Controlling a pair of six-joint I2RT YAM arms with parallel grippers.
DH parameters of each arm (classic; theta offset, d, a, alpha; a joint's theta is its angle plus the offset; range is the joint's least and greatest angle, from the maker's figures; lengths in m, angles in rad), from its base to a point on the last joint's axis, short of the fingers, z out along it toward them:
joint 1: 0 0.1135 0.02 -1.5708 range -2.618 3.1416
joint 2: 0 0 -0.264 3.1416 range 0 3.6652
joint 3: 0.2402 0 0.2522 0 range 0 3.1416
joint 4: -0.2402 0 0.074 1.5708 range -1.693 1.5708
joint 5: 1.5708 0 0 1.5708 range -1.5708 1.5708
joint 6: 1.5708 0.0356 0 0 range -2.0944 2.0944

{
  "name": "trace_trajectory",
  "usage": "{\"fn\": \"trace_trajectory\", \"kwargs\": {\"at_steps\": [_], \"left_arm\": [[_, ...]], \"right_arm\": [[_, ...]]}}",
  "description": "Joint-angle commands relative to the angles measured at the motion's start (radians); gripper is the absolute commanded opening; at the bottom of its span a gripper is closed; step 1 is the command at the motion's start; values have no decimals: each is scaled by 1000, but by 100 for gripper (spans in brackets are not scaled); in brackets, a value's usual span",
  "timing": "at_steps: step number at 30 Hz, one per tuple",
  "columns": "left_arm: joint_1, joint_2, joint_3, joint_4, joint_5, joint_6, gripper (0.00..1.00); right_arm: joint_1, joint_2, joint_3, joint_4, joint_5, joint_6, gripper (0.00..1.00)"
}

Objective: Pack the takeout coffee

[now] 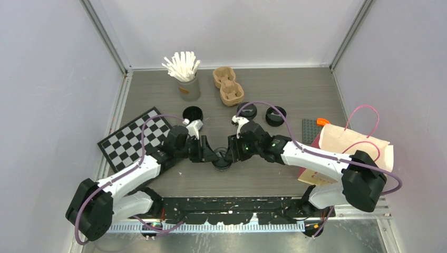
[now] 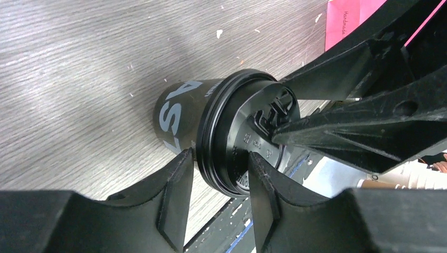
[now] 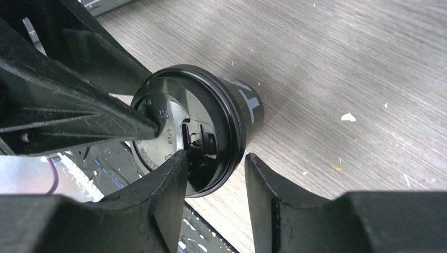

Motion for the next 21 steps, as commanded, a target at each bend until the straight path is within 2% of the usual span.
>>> {"fn": "trace_trajectory", "kwargs": {"at_steps": [1, 3, 8, 16, 21], "left_arm": [[-5, 27, -17, -4, -36, 34, 43], [-6, 33, -17, 2, -32, 32, 43], [-5, 50, -18, 17, -30, 25, 42], [-6, 72, 4, 57, 2, 31, 41], [-6, 114, 53, 51, 36, 82, 41]], "right_arm": [[13, -31, -5, -132, -20, 40, 51], [14, -44, -7, -131, -30, 49, 56], [16, -53, -12, -127, -41, 69, 57], [16, -55, 35, -167, 23, 56, 53], [16, -92, 85, -218, 97, 54, 60]]}}
